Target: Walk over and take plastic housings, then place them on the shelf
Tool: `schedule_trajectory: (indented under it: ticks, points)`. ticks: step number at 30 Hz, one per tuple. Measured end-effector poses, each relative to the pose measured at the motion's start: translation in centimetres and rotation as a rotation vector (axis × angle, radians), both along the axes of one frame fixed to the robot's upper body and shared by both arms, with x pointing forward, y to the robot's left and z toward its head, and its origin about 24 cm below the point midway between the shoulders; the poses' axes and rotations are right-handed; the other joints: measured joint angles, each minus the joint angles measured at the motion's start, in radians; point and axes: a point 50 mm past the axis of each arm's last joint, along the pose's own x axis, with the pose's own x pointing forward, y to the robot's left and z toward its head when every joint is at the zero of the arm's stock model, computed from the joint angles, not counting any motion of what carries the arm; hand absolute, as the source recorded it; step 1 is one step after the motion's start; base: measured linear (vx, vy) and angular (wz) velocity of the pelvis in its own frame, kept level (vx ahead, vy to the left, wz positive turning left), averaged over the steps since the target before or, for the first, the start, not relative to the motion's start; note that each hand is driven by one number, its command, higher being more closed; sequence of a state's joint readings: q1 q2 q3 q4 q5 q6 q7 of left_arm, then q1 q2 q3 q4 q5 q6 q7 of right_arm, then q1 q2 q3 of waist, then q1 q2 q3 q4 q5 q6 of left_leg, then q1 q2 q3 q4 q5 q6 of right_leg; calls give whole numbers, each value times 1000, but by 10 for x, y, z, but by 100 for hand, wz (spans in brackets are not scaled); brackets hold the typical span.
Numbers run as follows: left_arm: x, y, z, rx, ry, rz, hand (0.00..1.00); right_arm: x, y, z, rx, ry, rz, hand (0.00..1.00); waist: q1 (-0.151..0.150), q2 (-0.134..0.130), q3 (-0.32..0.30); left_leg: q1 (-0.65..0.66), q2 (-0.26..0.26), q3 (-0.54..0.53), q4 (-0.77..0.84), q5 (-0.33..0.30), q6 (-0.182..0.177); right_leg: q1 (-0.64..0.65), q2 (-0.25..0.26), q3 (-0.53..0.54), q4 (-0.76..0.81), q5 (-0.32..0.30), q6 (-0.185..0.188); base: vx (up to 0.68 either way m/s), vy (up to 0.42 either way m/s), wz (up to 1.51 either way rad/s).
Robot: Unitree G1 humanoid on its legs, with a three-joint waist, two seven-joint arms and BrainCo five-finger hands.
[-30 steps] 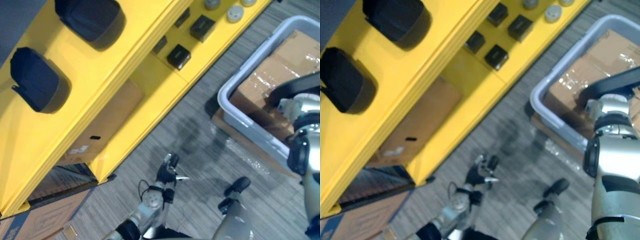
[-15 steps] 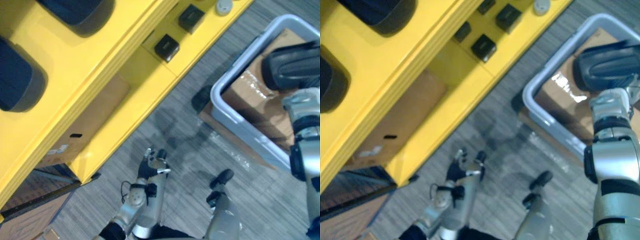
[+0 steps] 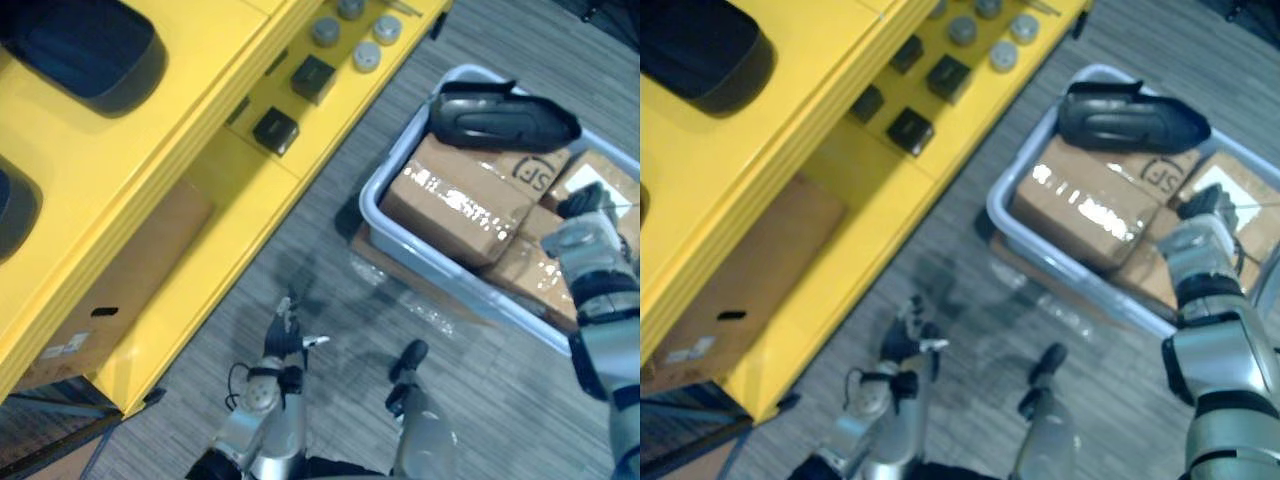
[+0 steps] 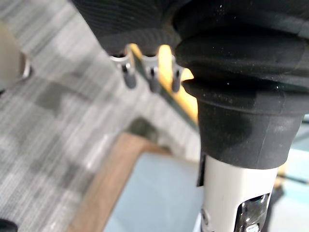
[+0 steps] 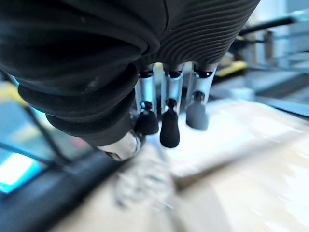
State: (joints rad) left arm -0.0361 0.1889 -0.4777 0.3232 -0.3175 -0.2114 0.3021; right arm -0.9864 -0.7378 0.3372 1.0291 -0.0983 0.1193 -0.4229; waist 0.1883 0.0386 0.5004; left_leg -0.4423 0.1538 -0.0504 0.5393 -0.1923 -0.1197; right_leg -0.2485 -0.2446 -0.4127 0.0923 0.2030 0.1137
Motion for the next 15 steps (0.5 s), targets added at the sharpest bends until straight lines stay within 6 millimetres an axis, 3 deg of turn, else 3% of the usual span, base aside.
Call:
schedule_trajectory:
  ticks: [4, 10, 15]
  points:
    - [0, 0, -1, -1, 3, -3, 0, 4, 18, 23, -79, -187, 81, 0, 7, -4, 0, 9, 1, 1, -20, 9, -5, 2, 1, -1, -1, 7, 2, 20, 43, 1]
    - [-1, 1, -10, 2, 40, -9, 0, 11, 31, 48, -64, -278, 103, 0, 24, -3, -1, 5, -11, -23, -60, 38, -10, 3, -5, -31, -5, 5, -1, 3, 45, 13]
    - [-5, -8, -15, -4, 57, -60, 0, 16, 24, 44, 16, -185, 69, 0, 65, 16, -32, -14, -30, -58, -83, 62, -10, 3, -16, -76, -5, 1, -5, -16, 39, 22]
